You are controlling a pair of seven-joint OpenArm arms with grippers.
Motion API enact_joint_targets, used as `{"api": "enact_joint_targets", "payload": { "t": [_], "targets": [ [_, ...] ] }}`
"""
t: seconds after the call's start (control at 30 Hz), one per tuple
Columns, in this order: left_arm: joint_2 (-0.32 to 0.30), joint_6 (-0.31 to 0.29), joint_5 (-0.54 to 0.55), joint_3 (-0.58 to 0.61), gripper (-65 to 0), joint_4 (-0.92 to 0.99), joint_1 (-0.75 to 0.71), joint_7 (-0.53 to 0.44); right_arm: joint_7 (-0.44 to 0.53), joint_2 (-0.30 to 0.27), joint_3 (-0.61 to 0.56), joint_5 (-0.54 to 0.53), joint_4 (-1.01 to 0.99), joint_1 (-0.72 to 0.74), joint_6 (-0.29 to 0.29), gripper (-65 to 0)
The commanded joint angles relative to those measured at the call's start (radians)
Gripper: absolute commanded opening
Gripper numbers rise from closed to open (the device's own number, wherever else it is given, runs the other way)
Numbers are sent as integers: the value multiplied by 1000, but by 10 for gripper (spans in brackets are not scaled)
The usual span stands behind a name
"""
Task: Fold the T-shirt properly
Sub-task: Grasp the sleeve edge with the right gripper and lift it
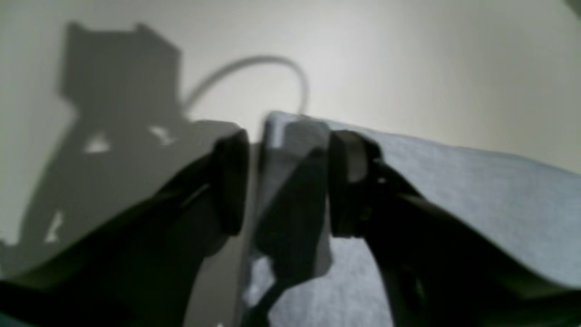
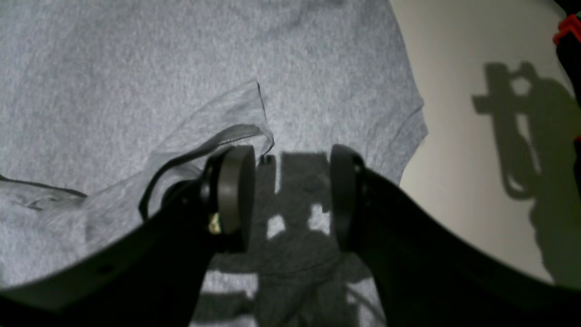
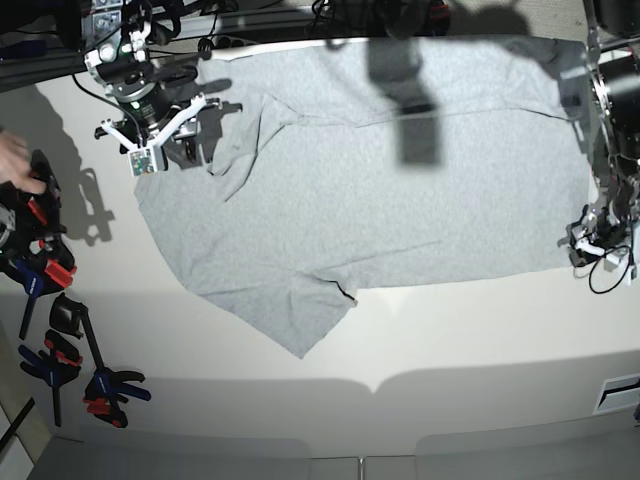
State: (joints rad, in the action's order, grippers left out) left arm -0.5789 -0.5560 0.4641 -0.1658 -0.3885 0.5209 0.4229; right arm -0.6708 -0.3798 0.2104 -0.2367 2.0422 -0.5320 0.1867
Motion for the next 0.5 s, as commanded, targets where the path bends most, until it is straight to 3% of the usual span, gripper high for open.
{"api": "enact_joint_targets", "payload": {
  "t": [0.0, 0.13, 0.27, 0.47],
  "targets": [
    [2, -16, -26, 2, -412, 1, 2, 74, 27, -11, 5, -6, 19, 5, 1, -396],
    [-11, -21, 1, 2, -413, -13, 3, 82, 32, -11, 5, -6, 19, 6, 1, -396],
    [-11, -32, 115, 2, -450, -39, 3, 138, 65, -11, 5, -7, 19, 35, 1, -396],
    [-20, -62, 121, 2, -484, -53, 3, 119, 33, -11, 5, -10, 19, 160, 2, -396]
  ]
}}
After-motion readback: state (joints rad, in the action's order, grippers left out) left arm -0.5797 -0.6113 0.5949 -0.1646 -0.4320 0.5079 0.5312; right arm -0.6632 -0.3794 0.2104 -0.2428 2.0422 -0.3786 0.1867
